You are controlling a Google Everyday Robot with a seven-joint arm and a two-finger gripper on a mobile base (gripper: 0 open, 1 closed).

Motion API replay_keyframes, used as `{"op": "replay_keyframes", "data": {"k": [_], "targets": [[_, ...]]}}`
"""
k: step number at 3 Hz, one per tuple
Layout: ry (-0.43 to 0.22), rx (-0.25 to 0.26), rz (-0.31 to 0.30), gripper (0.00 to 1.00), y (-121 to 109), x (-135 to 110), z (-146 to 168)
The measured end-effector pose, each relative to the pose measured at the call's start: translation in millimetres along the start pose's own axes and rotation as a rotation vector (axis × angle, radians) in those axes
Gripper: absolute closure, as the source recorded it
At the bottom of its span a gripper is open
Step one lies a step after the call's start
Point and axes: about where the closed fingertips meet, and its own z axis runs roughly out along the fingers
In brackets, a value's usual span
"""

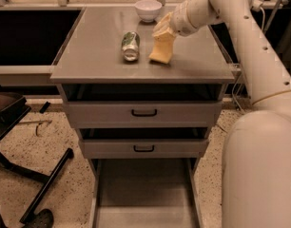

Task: Pick sponge from bottom drawer and place on counter

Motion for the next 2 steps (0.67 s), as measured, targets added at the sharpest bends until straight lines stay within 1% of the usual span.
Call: {"op": "replay_keyframes", "data": {"k": [1, 2], "targets": [[-0.004, 0.024, 0.003, 0.81, -10.3, 0.1, -7.0], [-0.004, 0.024, 0.003, 0.58, -10.2, 0.1, -6.8]]}}
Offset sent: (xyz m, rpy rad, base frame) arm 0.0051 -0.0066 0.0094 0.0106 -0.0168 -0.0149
